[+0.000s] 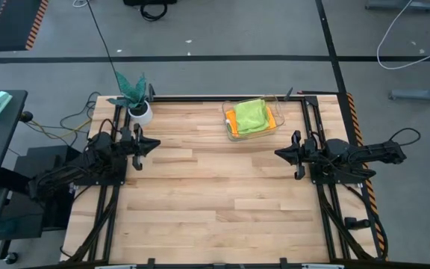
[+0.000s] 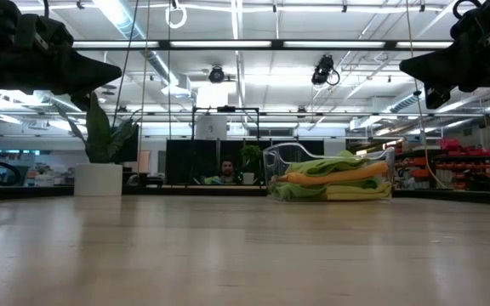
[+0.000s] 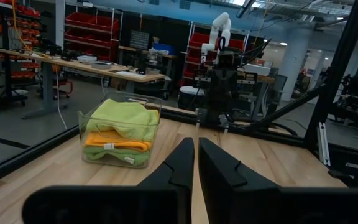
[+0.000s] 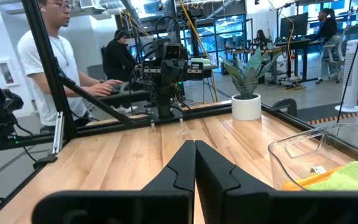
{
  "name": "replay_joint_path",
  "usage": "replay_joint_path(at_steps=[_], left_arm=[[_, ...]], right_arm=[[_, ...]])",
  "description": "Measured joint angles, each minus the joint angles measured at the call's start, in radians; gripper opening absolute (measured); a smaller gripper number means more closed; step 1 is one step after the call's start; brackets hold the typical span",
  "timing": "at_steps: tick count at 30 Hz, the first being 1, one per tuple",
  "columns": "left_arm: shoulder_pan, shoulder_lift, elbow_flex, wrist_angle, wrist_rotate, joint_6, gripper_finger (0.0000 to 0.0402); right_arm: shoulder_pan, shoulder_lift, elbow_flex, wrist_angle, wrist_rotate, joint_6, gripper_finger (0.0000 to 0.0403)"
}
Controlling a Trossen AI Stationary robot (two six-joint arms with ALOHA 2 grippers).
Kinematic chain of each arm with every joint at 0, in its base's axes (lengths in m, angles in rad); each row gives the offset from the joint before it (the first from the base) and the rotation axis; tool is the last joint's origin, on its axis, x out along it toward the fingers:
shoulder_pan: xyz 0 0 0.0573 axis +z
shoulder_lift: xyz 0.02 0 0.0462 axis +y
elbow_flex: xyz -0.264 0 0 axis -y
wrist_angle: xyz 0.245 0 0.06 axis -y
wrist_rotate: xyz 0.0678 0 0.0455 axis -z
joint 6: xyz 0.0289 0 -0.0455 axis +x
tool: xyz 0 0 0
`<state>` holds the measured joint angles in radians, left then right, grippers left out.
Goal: Fold microfiber towels
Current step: Return to Home Position
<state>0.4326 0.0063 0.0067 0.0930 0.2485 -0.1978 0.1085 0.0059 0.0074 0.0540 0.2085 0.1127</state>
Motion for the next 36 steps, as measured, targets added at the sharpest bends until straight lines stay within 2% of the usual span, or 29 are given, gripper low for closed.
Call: replay_joint_path(at_steps=[10, 21, 36], left_arm=[[0.000, 0.000, 0.000, 0.000, 0.000, 0.001, 0.0040], [0.000, 0.000, 0.000, 0.000, 0.000, 0.000, 0.0028], [0.000, 0.000, 0.000, -0.001, 0.000, 0.000, 0.0037]], right_arm=[[0.000, 0.000, 0.000, 0.000, 0.000, 0.000, 0.0016], [0.000, 0.000, 0.000, 0.000, 0.000, 0.000, 0.0016], [0.000, 0.000, 0.000, 0.000, 0.000, 0.000, 0.0016]])
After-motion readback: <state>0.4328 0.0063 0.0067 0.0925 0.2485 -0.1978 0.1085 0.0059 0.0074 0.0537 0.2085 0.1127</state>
